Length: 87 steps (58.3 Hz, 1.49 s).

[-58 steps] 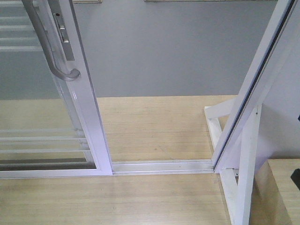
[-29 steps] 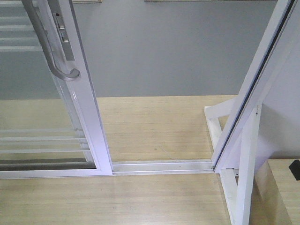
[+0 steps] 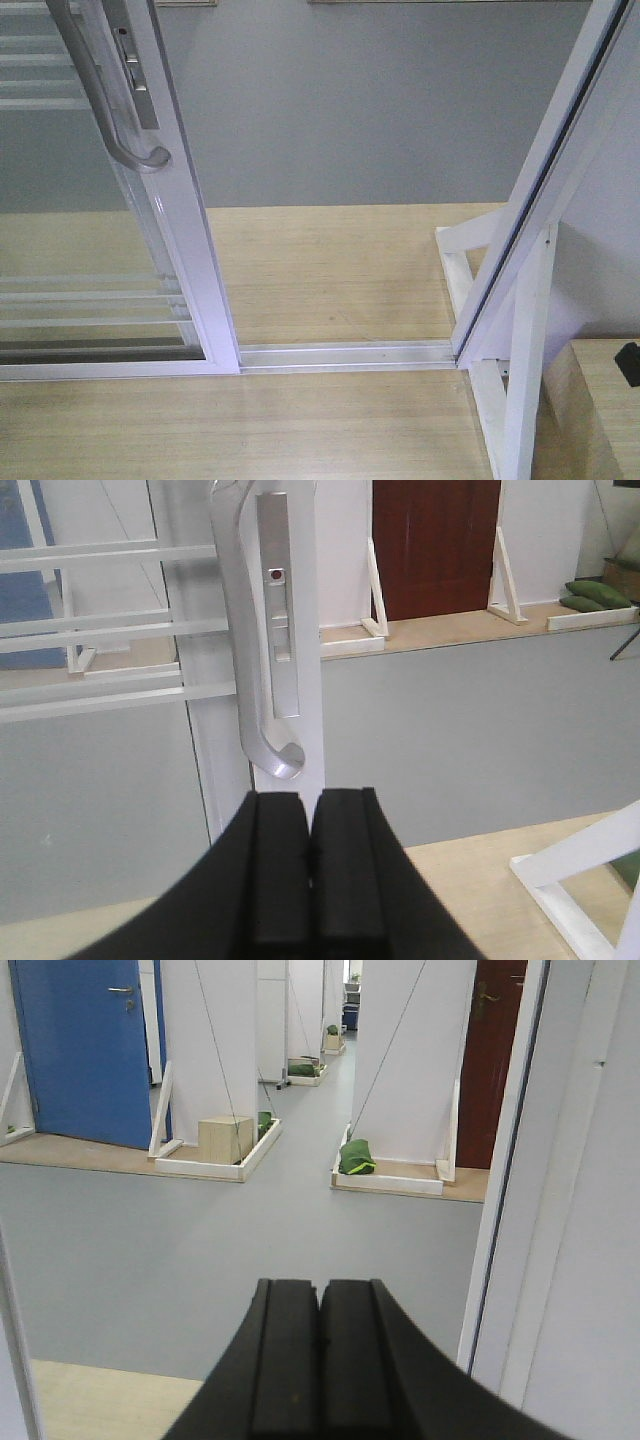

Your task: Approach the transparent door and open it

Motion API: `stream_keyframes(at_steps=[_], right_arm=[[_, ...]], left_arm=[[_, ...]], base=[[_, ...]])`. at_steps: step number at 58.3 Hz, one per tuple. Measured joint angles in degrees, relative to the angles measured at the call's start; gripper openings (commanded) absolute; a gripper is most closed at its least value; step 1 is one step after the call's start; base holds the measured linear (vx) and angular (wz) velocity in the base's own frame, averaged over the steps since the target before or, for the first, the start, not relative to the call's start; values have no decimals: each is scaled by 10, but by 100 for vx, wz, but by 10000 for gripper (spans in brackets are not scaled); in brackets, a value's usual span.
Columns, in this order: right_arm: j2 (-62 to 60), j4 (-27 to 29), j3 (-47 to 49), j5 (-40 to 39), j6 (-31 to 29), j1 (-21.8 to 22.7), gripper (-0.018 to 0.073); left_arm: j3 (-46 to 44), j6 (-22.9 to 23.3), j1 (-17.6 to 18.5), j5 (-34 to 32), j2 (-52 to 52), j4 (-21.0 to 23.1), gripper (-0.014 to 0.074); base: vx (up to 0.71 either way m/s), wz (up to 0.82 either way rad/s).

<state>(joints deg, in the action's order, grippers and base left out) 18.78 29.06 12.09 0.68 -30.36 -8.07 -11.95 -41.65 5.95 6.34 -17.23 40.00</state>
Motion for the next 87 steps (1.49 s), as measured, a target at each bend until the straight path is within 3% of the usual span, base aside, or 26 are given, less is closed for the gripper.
stream_keyframes(at_steps=[6,11,16,24,29,33,40,46,60,69,87], right_arm=[[0,0,0,0,0,0,1],[0,0,0,0,0,0,1],[0,0,0,0,0,0,1],[0,0,0,0,0,0,1],[0,0,0,0,0,0,1],[0,0,0,0,0,0,1],[0,0,0,0,0,0,1],[0,0,0,0,0,0,1],[0,0,0,2,0,0,1],[1,0,0,5,0,0,1],[2,0,0,6,0,0,1]], left_arm=[[0,0,0,0,0,-6,74],[0,23,0,-6,0,-45,74],[0,103,0,-17,0,-106,76],[0,266,0,-31,0,-249,76],[0,342,0,-41,0,-314,76],[0,373,0,-48,0,-341,76],[0,385,0,-48,1,-354,76],[8,366,0,-20,30,-357,76],[131,333,1,20,142,-358,76],[136,331,1,65,177,-364,76],[137,331,1,70,179,-367,76]], base=[[0,0],[0,0],[0,0],[0,0],[0,0],[0,0],[0,0],[0,0],[0,0],[0,0],[0,0]])
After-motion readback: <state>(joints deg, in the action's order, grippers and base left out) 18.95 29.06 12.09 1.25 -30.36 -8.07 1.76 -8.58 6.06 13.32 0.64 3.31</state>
